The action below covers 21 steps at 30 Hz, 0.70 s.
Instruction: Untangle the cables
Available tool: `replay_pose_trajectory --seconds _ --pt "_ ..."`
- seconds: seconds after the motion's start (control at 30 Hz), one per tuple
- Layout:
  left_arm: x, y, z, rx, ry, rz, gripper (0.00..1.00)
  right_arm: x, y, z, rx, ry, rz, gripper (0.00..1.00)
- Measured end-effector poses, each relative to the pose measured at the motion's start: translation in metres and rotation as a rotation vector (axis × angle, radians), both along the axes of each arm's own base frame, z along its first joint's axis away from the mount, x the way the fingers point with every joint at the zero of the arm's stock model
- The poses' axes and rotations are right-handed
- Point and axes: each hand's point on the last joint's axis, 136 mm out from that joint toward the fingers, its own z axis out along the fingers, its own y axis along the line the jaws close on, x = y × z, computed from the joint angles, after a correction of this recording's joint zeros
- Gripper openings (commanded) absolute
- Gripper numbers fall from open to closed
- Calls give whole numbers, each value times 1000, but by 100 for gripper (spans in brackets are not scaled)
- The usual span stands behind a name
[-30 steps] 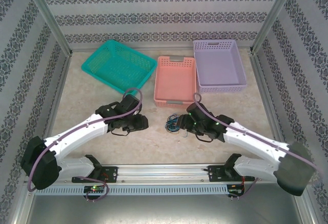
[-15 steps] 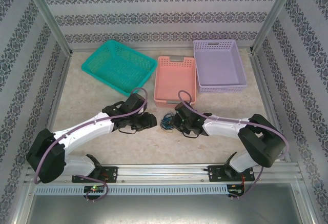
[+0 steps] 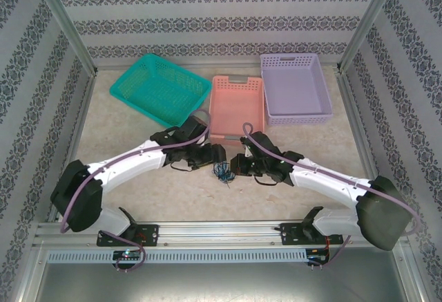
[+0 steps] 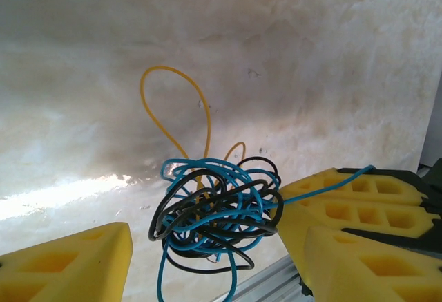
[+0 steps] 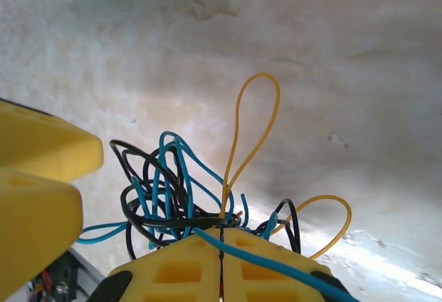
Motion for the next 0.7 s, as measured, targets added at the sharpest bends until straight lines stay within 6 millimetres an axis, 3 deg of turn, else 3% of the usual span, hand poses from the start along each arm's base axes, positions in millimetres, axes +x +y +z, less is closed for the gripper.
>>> replay_pose_trajectory --seconds 0.27,0.47,0.53,0.63,0.7 --pt "-1 -1 -35 68 71 -30 66 -5 -1 -4 2 31 38 6" --pt "-7 -9 -40 21 77 -61 50 -9 1 -13 0 87 54 6" --pt "-8 -14 -41 8 73 -74 52 -8 -1 -14 1 102 47 5" --pt "-12 -15 -45 4 70 -83 66 -3 -6 -18 3 127 28 5" --pt "-16 -13 -46 4 65 -89 70 -1 -8 -21 5 146 18 5"
